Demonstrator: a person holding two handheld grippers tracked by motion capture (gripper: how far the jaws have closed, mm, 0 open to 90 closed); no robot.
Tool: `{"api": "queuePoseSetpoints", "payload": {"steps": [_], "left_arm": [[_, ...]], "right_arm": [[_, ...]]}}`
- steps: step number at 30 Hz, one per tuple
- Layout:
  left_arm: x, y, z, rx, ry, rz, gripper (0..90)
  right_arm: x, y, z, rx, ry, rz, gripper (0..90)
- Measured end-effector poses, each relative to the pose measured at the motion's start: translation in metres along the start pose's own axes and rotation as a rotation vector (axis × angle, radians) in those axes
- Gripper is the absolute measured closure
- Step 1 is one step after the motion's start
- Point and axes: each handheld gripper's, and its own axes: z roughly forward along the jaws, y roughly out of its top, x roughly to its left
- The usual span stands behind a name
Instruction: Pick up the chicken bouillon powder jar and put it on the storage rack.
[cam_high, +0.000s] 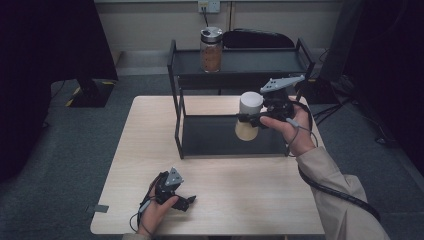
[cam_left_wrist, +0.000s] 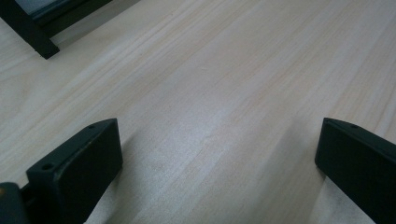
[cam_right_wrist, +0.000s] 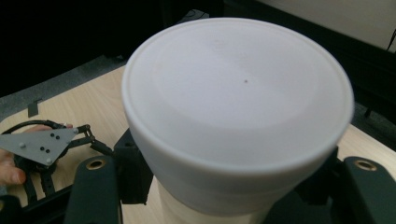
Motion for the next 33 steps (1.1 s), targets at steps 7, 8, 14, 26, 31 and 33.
{"api": "queuePoseSetpoints", "payload": {"steps": [7, 8, 14, 26, 31, 33], "left_arm": [[0.0, 0.0, 0.0, 0.001, 0.0, 0.0, 0.0], [0.0, 0.0, 0.0, 0.0, 0.0, 0.0, 0.0], [0.0, 0.0, 0.0, 0.0, 0.001, 0.001, 0.0], [0.0, 0.0, 0.0, 0.0, 0.0, 0.0, 0.0], [0.0, 0.0, 0.0, 0.001, 0.0, 0.002, 0.0], [0.0, 0.0, 0.0, 0.0, -0.001, 0.0, 0.0]], "right_arm": [[-0.001, 0.019, -0.014, -0.015, -0.014, 0.0, 35.0], [-0.001, 0.022, -0.016, -0.015, -0.015, -0.001, 35.0], [-0.002, 0.04, -0.024, -0.021, -0.018, -0.002, 35.0], [-0.002, 0.079, -0.04, -0.037, -0.035, 0.001, 35.0], [-0.003, 0.098, -0.043, -0.034, -0.051, -0.002, 35.0], [-0.003, 0.106, -0.044, -0.036, -0.058, -0.001, 35.1]]}}
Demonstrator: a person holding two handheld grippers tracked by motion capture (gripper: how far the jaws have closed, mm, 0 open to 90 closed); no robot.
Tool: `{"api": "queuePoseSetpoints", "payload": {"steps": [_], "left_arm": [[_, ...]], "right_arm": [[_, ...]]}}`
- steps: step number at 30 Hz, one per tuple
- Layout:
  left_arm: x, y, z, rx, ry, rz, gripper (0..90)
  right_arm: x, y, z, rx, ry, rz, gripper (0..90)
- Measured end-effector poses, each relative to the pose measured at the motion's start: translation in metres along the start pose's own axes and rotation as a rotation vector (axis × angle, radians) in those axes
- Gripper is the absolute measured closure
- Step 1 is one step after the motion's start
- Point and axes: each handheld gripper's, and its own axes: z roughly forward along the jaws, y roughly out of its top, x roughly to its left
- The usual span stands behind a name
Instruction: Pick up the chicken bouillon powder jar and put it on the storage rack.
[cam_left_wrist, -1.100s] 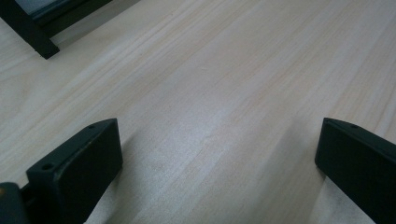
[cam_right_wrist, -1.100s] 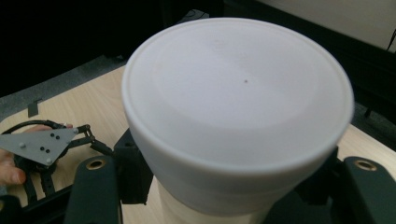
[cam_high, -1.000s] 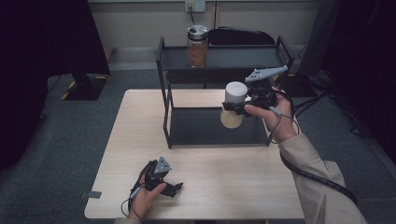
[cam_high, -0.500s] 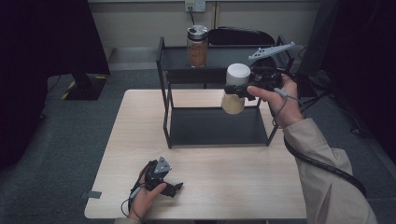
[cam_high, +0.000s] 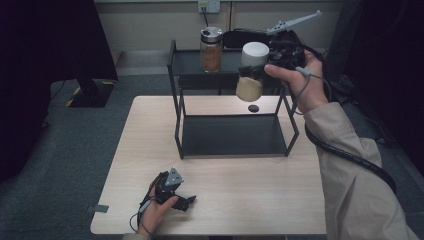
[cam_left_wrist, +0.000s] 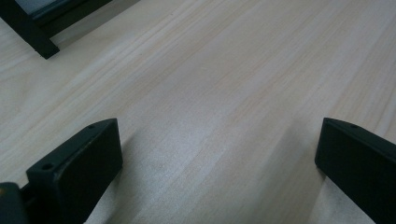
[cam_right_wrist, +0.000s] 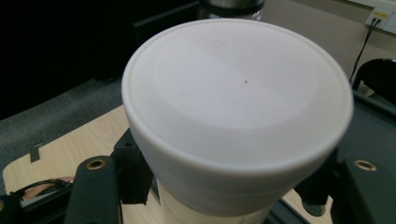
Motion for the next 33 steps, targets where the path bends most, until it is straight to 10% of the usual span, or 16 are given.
{"api": "queuePoseSetpoints", "payload": {"steps": [18, 33], "left_arm": [[0.0, 0.0, 0.0, 0.0, 0.0, 0.0, 0.0], [0.0, 0.0, 0.0, 0.0, 0.0, 0.0, 0.0]], "right_arm": [[-0.016, 0.049, 0.031, 0.005, -0.095, 0.023, 35.1], [-0.036, 0.055, 0.063, 0.011, -0.146, 0.064, 35.0]]}}
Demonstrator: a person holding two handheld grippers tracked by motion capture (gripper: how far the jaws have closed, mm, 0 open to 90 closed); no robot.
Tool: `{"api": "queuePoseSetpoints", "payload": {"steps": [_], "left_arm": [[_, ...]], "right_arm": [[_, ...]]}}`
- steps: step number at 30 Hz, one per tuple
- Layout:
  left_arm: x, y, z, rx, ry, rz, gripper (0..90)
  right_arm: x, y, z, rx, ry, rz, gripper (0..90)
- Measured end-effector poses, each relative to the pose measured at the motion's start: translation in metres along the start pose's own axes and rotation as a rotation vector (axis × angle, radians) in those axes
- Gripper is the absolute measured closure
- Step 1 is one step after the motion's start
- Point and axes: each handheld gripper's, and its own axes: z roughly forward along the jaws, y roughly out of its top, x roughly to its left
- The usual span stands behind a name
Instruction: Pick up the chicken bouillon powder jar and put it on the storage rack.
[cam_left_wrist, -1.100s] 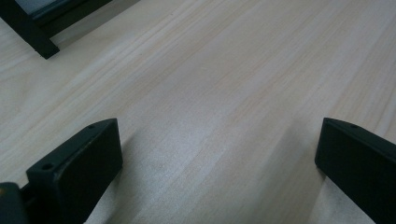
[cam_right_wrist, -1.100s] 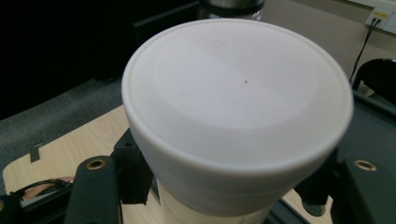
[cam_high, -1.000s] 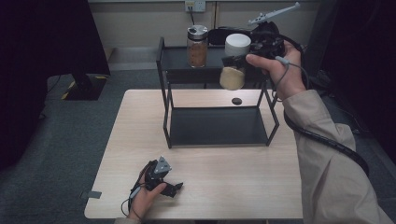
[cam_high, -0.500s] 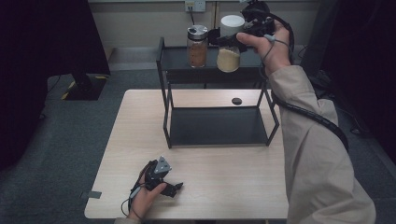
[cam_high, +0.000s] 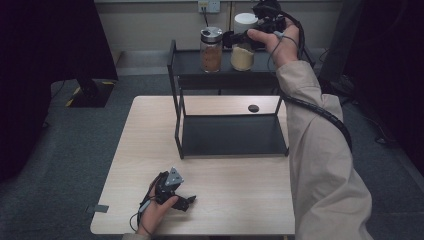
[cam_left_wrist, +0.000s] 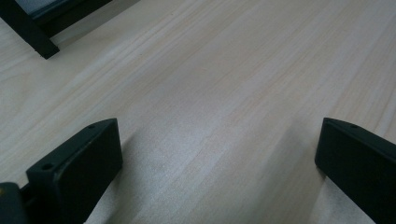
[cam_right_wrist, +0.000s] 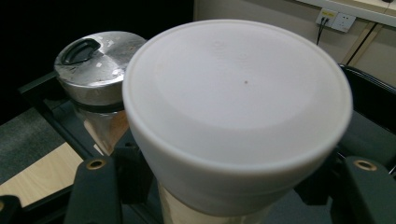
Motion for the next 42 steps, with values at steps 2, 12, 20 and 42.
{"api": "queuePoseSetpoints", "payload": {"steps": [2, 12, 20, 42], "left_arm": [[0.0, 0.0, 0.0, 0.0, 0.0, 0.0, 0.0], [0.0, 0.0, 0.0, 0.0, 0.0, 0.0, 0.0], [0.0, 0.0, 0.0, 0.0, 0.0, 0.002, 0.0], [0.0, 0.0, 0.0, -0.001, 0.0, -0.001, 0.0]], "right_arm": [[0.0, 0.0, 0.002, 0.004, -0.002, -0.002, 35.1], [-0.001, -0.003, 0.004, -0.001, 0.0, 0.019, 34.8], [0.004, -0.004, 0.005, -0.004, -0.02, 0.013, 33.0], [0.025, -0.025, -0.017, -0.039, -0.079, 0.045, 0.1]]}}
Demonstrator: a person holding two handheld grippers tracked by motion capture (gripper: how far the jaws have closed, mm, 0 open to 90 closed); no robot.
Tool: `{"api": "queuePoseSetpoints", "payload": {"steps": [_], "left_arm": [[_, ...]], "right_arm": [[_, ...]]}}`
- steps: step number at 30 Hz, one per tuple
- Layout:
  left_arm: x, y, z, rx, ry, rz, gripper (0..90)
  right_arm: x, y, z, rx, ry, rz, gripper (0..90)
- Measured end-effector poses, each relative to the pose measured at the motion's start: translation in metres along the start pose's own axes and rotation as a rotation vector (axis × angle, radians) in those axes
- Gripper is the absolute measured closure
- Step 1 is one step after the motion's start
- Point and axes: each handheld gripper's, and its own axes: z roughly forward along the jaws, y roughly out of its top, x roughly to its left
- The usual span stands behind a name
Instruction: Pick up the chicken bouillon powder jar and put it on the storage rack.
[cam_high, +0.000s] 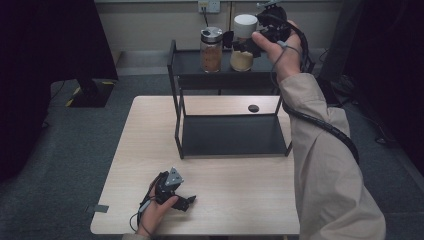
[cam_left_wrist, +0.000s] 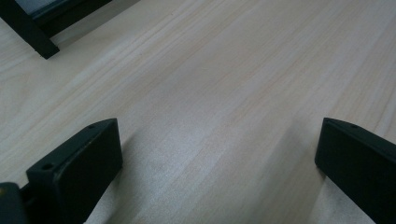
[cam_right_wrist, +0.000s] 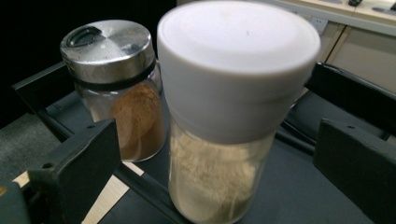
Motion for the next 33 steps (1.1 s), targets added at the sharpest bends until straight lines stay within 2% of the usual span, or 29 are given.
{"api": "queuePoseSetpoints", "payload": {"steps": [9, 17, 27, 33], "left_arm": [[0.0, 0.0, 0.0, 0.0, 0.0, 0.0, 0.0], [0.0, 0.0, 0.0, 0.001, 0.0, 0.001, 0.0], [0.0, 0.0, 0.0, 0.0, 0.0, 0.0, 0.0], [0.0, 0.0, 0.0, 0.0, 0.001, 0.0, 0.0]], "right_arm": [[0.008, -0.017, -0.006, -0.021, -0.009, 0.038, 0.1], [0.018, -0.029, -0.015, -0.03, -0.007, 0.028, 0.2], [0.025, -0.06, -0.024, -0.051, 0.05, 0.035, 0.2], [0.027, -0.076, -0.026, -0.044, 0.074, 0.02, 0.3]]}}
